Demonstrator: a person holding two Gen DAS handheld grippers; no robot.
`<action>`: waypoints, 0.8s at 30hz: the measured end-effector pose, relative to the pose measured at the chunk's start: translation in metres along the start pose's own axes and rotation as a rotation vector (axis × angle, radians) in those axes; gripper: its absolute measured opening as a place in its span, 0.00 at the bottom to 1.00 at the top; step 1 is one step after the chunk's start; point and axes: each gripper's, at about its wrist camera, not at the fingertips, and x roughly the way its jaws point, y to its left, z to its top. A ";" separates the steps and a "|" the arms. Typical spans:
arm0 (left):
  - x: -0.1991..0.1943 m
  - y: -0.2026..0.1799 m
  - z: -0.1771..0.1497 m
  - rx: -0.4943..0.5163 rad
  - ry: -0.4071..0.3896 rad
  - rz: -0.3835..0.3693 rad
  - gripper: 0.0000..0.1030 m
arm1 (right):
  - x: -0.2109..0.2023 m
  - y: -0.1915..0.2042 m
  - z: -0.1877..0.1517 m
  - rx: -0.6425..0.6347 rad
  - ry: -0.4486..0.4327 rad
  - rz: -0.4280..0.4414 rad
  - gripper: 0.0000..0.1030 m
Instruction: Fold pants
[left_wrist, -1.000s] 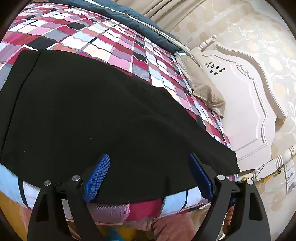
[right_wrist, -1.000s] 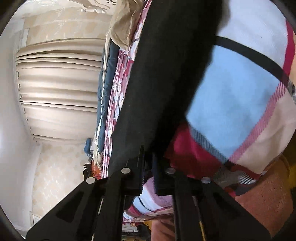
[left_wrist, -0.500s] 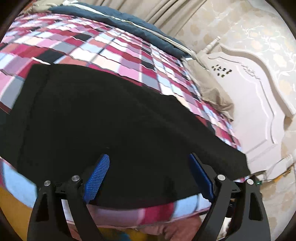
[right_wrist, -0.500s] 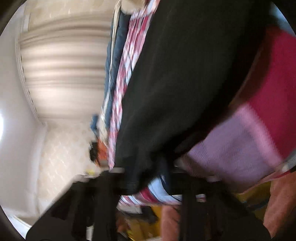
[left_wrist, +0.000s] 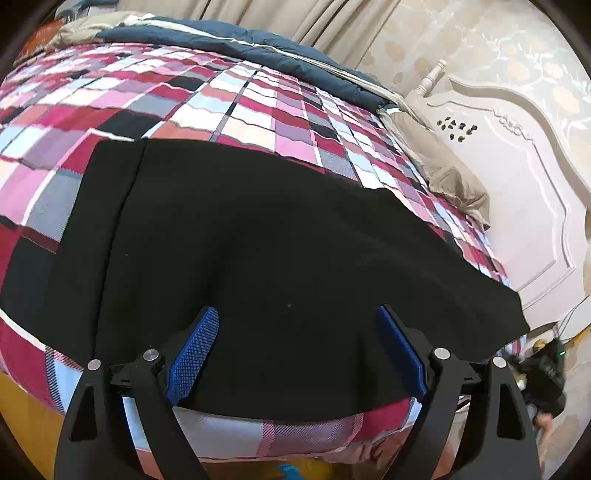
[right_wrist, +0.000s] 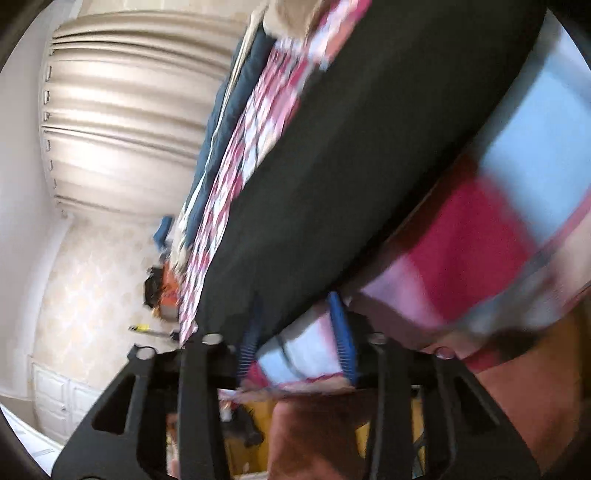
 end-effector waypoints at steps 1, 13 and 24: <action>-0.001 -0.003 0.001 0.007 -0.005 0.007 0.83 | -0.016 -0.002 0.010 -0.026 -0.024 -0.024 0.45; 0.017 0.003 0.027 -0.012 0.015 -0.080 0.89 | -0.209 -0.025 0.173 -0.242 -0.375 -0.436 0.80; 0.020 0.001 0.025 -0.036 0.024 -0.096 0.95 | -0.201 -0.114 0.272 -0.209 -0.196 -0.589 0.80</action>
